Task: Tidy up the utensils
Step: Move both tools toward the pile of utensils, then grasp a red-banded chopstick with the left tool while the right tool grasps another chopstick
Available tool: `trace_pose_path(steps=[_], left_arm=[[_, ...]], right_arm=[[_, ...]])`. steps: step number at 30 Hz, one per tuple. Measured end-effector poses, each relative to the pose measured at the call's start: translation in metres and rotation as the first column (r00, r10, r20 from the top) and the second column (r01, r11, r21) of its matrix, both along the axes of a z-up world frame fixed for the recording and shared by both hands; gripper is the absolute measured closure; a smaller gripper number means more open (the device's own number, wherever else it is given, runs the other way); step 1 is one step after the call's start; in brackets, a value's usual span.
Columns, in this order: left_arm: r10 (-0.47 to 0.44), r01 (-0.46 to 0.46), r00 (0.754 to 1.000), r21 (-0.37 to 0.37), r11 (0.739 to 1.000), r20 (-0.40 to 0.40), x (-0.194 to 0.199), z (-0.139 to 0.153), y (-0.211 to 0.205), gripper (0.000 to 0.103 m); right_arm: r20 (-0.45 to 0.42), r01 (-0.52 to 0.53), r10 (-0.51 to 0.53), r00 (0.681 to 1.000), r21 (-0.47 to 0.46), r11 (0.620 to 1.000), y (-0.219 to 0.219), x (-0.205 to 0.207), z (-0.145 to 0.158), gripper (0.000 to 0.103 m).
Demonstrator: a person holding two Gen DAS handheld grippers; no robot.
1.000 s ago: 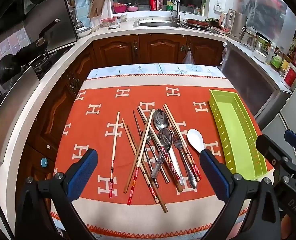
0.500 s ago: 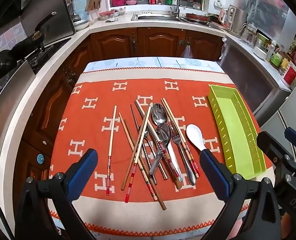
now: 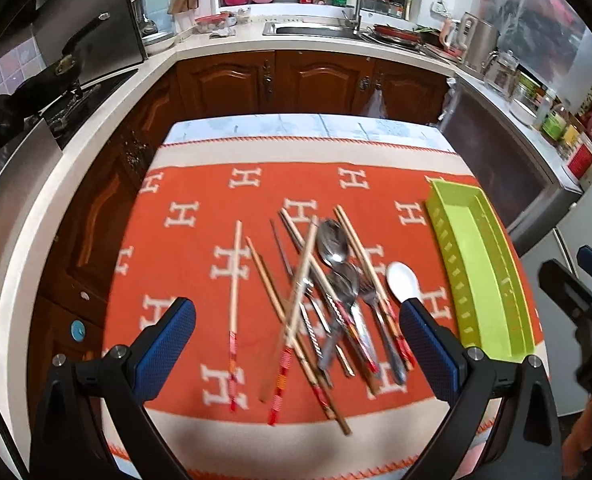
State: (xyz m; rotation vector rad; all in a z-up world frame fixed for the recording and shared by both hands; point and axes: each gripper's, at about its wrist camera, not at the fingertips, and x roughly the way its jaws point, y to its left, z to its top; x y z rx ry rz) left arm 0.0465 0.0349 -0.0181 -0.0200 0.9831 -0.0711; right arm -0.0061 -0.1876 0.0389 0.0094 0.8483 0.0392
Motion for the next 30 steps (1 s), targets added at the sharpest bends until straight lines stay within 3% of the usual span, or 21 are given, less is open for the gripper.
trace_pose_path(steps=[4,8,10,12,16,20,26,30], left_arm=[[0.012,-0.012,1.0,0.022,1.0,-0.01,0.019,-0.006,0.019,0.002],[0.015,-0.013,0.995,0.011,1.0,-0.1,0.045,-0.033,0.041,0.004],[-0.012,0.005,0.99,-0.047,0.999,-0.139,0.053,-0.049,0.051,0.024],[-0.009,-0.007,0.982,-0.085,0.996,-0.188,0.061,-0.067,0.062,0.03],[-0.006,-0.018,0.97,-0.096,0.995,-0.242,0.067,-0.094,0.076,0.031],[-0.017,-0.009,0.962,-0.093,0.996,-0.273,0.067,-0.116,0.084,0.042],[-0.039,0.008,0.954,-0.105,0.994,-0.296,0.076,-0.134,0.086,0.061],[-0.051,0.025,0.945,-0.085,0.996,-0.323,0.084,-0.146,0.078,0.07]], right_arm=[[-0.05,-0.052,0.052,0.997,0.014,0.999,0.0,0.027,0.006,0.014],[-0.085,-0.113,0.115,0.99,0.027,0.993,0.01,0.055,0.002,0.014],[-0.102,-0.13,0.133,0.986,0.034,0.991,0.019,0.071,-0.007,0.014],[-0.125,-0.147,0.153,0.98,0.053,0.988,0.025,0.082,-0.018,0.015],[-0.203,-0.159,0.177,0.963,0.102,0.982,0.036,0.106,-0.049,0.03],[-0.28,-0.175,0.211,0.936,0.146,0.974,0.055,0.123,-0.087,0.043],[-0.347,-0.186,0.253,0.903,0.215,0.959,0.082,0.138,-0.129,0.055],[-0.363,-0.183,0.271,0.892,0.259,0.948,0.088,0.138,-0.136,0.057]])
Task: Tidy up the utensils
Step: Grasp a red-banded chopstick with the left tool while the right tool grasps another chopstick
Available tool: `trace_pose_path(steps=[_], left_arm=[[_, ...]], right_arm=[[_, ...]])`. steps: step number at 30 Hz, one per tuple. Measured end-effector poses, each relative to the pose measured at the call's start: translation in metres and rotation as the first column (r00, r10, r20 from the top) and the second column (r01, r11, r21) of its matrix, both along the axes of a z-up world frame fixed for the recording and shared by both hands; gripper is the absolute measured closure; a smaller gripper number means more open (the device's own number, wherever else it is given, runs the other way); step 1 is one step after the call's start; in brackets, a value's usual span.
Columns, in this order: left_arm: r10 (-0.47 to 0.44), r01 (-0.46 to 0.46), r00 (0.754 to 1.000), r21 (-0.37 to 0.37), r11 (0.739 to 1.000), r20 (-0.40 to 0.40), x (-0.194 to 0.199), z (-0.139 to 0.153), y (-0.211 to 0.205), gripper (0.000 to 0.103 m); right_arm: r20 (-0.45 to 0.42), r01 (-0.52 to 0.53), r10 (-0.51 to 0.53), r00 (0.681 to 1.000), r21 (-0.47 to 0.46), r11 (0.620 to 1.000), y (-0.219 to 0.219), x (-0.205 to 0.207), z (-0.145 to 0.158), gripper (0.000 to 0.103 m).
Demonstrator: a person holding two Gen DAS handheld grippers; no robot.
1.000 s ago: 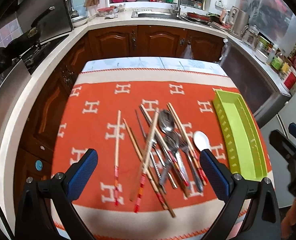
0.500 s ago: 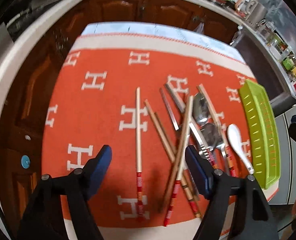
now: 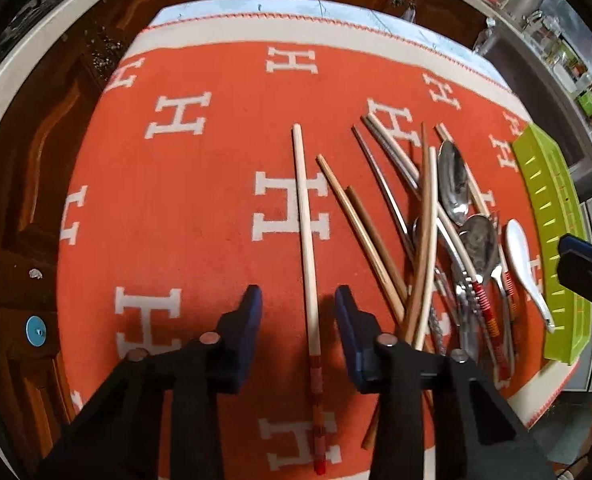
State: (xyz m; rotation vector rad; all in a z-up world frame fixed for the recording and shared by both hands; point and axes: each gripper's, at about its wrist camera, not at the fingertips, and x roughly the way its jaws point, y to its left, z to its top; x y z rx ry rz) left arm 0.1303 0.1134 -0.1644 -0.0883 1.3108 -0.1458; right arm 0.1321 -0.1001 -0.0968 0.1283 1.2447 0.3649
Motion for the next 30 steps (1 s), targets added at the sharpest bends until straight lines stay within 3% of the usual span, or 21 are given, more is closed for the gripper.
trace_pose_path(steps=[6,7,8,13,21,30], left_arm=[[-0.026,0.022,0.998,0.07,0.997,0.063,0.004,-0.003,-0.015,0.074],[-0.027,0.019,0.997,0.096,0.995,0.073,0.004,-0.003,-0.018,0.093],[-0.021,0.011,0.997,0.113,0.993,0.081,0.004,-0.002,-0.018,0.099],[0.035,-0.037,0.998,0.034,0.999,0.051,0.001,0.002,-0.008,0.1],[0.104,-0.099,0.992,-0.069,0.993,0.075,-0.034,0.021,0.02,0.1],[0.137,-0.128,0.988,-0.113,0.985,0.068,-0.053,0.022,0.037,0.1]], right_arm=[[-0.028,-0.026,0.027,0.999,0.04,0.999,0.015,0.0,0.004,0.059],[-0.033,-0.028,0.03,0.999,0.051,0.998,0.019,0.001,0.003,0.059],[-0.039,-0.029,0.031,0.999,0.058,0.998,0.02,0.001,0.004,0.059],[-0.081,-0.018,0.024,0.996,0.081,0.997,0.034,0.011,-0.004,0.059],[-0.174,0.022,-0.001,0.985,0.116,0.993,0.052,0.037,-0.032,0.067],[-0.242,0.06,-0.031,0.97,0.113,0.992,0.072,0.052,-0.058,0.071]])
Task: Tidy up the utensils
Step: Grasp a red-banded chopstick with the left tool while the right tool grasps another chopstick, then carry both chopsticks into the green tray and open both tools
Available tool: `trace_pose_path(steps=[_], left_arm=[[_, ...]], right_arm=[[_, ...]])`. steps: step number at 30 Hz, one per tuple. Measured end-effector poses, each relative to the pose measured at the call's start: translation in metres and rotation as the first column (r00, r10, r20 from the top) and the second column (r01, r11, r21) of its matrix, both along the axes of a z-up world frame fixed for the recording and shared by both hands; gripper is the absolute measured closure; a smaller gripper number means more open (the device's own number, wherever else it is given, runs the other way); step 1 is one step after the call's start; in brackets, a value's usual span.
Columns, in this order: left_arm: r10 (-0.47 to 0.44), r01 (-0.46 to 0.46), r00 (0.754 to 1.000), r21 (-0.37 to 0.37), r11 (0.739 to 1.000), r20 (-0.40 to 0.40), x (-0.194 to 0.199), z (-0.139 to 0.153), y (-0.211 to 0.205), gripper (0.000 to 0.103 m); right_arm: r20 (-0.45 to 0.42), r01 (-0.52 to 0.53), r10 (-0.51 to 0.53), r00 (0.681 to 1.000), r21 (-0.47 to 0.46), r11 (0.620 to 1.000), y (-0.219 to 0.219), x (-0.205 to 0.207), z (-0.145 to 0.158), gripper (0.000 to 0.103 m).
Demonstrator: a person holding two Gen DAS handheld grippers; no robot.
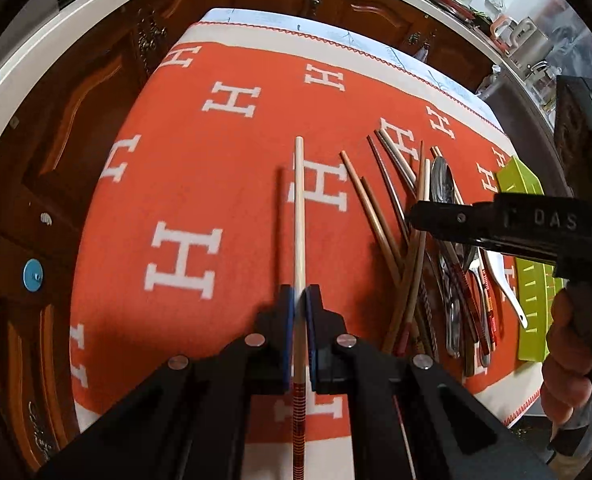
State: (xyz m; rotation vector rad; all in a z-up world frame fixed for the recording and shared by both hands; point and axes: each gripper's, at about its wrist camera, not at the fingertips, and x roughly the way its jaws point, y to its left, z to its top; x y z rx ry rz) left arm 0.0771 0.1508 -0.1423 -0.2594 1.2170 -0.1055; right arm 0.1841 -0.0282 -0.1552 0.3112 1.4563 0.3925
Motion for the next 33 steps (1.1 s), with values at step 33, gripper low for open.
trace_pose_path(steps=[33], left_arm=[[0.016,-0.014,1.0,-0.074,0.997,0.026,-0.007,0.018,0.003,0.099]], right_arm=[[0.002,0.046,-0.046,0.999,0.03,0.999,0.014,-0.01,-0.007,0.096]])
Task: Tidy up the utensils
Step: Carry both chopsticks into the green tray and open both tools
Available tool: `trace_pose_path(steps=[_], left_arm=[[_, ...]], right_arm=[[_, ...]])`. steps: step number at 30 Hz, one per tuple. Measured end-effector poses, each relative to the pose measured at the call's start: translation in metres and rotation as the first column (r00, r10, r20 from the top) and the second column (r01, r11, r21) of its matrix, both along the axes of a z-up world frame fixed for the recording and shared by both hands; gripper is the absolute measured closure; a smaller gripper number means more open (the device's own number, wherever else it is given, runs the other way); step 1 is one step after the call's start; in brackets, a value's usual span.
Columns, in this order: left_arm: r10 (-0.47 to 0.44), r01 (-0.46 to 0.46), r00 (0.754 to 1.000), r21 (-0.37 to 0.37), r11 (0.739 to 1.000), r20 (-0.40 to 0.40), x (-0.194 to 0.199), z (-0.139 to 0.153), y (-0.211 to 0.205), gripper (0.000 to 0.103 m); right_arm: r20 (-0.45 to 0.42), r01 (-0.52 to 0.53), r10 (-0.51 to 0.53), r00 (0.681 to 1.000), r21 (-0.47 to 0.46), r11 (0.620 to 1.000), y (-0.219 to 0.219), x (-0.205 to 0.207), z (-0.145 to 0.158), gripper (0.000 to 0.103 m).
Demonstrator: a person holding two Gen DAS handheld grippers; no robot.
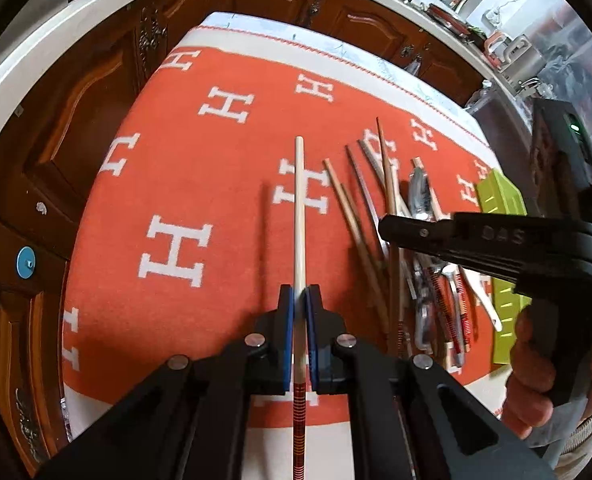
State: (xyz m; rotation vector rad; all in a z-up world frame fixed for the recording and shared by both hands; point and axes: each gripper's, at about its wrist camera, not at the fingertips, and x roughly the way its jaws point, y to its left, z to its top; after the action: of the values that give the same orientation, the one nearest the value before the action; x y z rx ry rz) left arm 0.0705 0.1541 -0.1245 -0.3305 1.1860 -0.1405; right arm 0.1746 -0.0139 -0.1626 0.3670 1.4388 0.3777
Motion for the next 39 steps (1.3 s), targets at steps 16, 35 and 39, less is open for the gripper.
trace_pose_path(steps=[16,35,39], left_arm=[[-0.271,0.279,0.959,-0.12,0.953,0.076,0.012,0.072,-0.14,0.099],[-0.296,0.302,0.953,-0.153,0.941,0.061,0.078,0.03,-0.328,0.099],[-0.278,0.278,0.96,-0.105,0.955,0.018,0.081,0.015,-0.328,0.09]], right_arm=[[0.154,0.157,-0.151,0.976,-0.024,0.987,-0.184,-0.073,0.089,0.096],[0.268,0.324,-0.261,0.928,-0.227,0.918,-0.336,-0.069,0.068,0.096],[0.237,0.284,-0.224,0.945,-0.263,0.922,-0.33,-0.053,0.053,0.095]])
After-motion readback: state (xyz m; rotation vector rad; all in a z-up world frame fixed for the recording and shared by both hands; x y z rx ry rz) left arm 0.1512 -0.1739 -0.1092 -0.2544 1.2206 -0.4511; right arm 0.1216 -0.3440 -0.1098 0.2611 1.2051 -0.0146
